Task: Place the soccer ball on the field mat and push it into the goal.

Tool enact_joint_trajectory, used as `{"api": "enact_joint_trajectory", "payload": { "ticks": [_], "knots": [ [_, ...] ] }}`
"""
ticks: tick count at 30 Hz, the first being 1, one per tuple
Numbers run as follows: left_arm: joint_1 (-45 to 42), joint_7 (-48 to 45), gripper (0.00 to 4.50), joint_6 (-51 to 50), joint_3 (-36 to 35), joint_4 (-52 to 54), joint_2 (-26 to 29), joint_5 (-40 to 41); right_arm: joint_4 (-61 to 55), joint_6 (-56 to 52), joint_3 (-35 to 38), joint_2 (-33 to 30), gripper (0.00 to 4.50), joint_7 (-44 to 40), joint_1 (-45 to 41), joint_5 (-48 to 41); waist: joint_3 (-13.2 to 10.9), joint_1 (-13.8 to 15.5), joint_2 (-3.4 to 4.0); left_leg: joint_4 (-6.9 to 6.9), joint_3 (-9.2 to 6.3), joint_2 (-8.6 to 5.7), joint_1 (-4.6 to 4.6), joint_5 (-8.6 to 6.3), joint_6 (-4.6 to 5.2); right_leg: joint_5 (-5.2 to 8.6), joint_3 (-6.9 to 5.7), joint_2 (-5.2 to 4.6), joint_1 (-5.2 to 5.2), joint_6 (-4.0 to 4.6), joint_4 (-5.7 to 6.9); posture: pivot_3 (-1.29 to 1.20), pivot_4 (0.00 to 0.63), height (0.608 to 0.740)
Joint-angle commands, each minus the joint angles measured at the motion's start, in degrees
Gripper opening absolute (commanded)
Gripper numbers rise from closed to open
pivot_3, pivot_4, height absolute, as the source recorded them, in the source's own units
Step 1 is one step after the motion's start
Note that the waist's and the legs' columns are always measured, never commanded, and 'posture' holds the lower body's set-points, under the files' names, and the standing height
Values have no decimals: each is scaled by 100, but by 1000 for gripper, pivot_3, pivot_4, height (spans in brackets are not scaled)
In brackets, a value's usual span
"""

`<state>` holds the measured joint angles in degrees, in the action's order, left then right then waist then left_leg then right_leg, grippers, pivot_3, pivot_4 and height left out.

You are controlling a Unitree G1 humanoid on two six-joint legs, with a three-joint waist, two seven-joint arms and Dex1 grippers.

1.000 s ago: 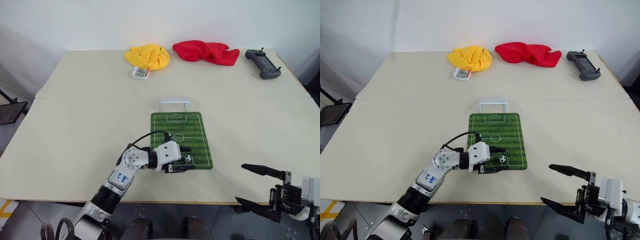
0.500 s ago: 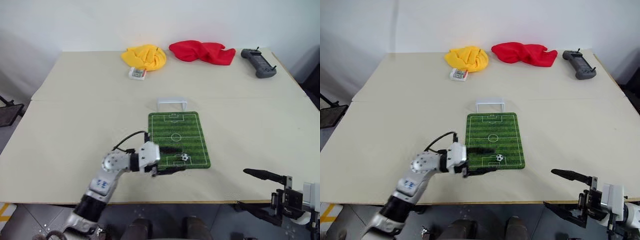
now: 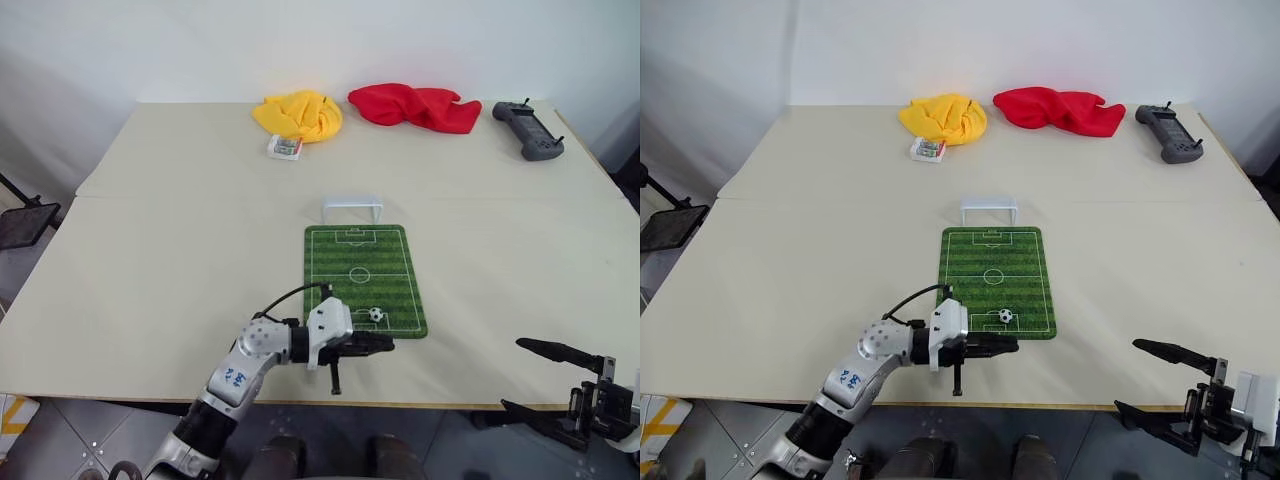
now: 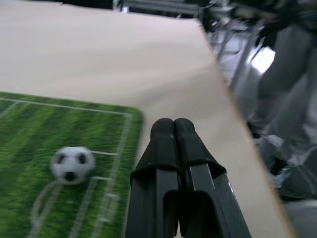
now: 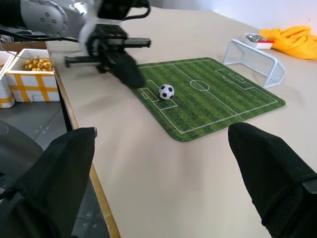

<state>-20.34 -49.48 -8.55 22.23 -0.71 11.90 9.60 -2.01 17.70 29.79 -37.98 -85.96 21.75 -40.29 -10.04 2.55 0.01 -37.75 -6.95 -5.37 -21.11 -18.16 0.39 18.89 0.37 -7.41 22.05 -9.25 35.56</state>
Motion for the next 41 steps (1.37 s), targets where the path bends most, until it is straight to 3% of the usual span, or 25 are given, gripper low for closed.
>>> {"api": "enact_joint_trajectory", "payload": {
  "ticks": [1,11,17,19,23,28,33,36,41],
  "knots": [
    [-122,208,23,-180,149,-12,-148,-200,-35,130,118,38,4500,-91,37,-70,0,3,0,0,0,0,0,0,0,0,0,0,0,-1,0,0,150,740],
    [-564,889,23,93,72,-866,-610,-699,-171,218,-37,227,4500,39,63,-3,-1,48,-1,-5,-2,-2,-2,-1,0,-2,-2,-1,-1,-4,-3,0,150,740],
    [-1210,2608,23,1285,-520,-1788,-859,-1399,-310,272,-104,495,4500,365,31,85,-4,47,-8,-5,-2,-1,-5,-1,0,-2,-2,1,4,-4,-1,0,150,740],
    [-1354,2796,23,1597,-717,-1941,-824,-1392,-383,235,-103,613,4500,599,-10,68,-5,39,-9,-5,1,-1,-6,-1,0,-2,0,1,10,-5,2,0,150,740],
    [-1173,1523,23,1951,-1081,-1471,-453,-370,-672,39,-79,951,4500,1362,-184,-88,-3,18,-5,-2,8,1,-13,-2,-5,-3,4,0,35,-7,30,0,150,740],
    [-361,260,23,1515,-1529,-471,486,670,-826,2,-128,1171,4500,1781,-423,-183,1,-72,1,3,7,8,-14,-2,-8,-3,4,0,42,-6,36,0,150,740],
    [470,-116,23,1203,-1965,133,1166,1102,-811,85,-229,1262,4500,1830,-620,-164,2,-91,3,0,3,1,-12,-1,-5,-3,5,-6,35,-5,35,0,150,740],
    [888,-48,23,1706,-2640,-146,1526,1056,-828,69,-414,1301,4500,1803,-760,-118,2,-119,4,0,2,3,-8,-1,-5,-3,5,-4,31,-4,32,0,150,740],
    [1102,709,23,1226,-3236,154,1531,1149,-640,23,-498,1122,4500,1630,-913,-61,3,-117,4,7,2,7,-7,1,-9,0,6,-1,36,2,37,0,150,740]
  ]
}}
